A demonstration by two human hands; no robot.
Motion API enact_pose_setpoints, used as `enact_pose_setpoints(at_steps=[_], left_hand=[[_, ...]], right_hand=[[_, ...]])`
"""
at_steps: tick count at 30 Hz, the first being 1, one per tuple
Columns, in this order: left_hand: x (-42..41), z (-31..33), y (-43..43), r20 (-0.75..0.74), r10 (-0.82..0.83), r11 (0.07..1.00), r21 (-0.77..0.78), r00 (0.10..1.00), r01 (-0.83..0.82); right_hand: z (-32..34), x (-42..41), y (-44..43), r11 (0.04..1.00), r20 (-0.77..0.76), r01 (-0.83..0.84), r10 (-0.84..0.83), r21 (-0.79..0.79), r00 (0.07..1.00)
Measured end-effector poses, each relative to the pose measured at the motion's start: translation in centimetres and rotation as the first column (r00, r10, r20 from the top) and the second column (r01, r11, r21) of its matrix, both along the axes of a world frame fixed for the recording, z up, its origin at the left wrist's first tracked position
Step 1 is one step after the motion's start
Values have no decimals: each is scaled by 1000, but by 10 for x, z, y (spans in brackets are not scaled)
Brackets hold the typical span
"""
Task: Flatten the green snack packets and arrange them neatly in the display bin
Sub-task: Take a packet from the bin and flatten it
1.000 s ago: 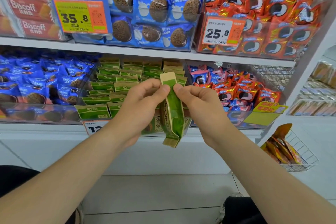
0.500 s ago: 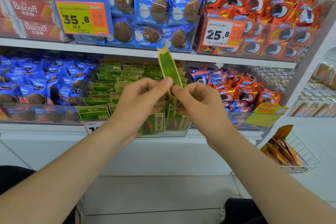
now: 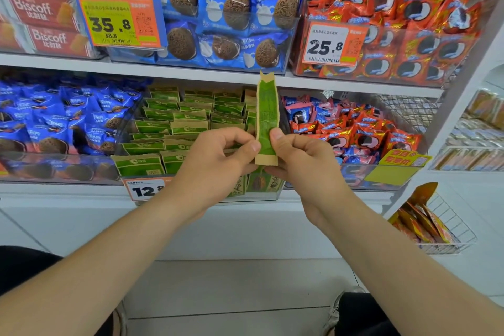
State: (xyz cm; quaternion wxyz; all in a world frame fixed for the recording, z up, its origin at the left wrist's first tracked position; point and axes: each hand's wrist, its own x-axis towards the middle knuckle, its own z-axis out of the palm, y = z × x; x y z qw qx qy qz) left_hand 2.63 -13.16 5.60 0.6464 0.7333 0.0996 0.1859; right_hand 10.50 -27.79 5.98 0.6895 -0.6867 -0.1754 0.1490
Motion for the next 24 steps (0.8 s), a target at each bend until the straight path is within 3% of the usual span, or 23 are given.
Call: enact_pose_setpoints(at_steps=[6,8,11,14,17,22,24], left_hand=[[-2,5,2,0,33,999,-12,999,-33],[-1,6,2,-32,45,978,-203,998,-50],[-3,12,2,-55,-99,894,-443,994,65],[-4,13,3,-20,-22,944,-329,1000,15],[-5,11,2,16,69,976,-206,998,-64],[-6,17,1,29,-40,956,-288,999,47],[-6,17,0,25,-92,969,-227,995,96]], right_hand=[[1,4,0,999,103,-11,8,30,995],[5,3,-1,992,47,-83,79,96,996],[13,4,-4,980,-75,-175,182,89,980],[20,7,-7,995,-128,-89,92,35,987],[22,6,-8,1000,-23,-30,30,7,999],[8,6,-7,994,144,61,-48,-94,988],[3,8,-5,984,229,88,-50,-156,972]])
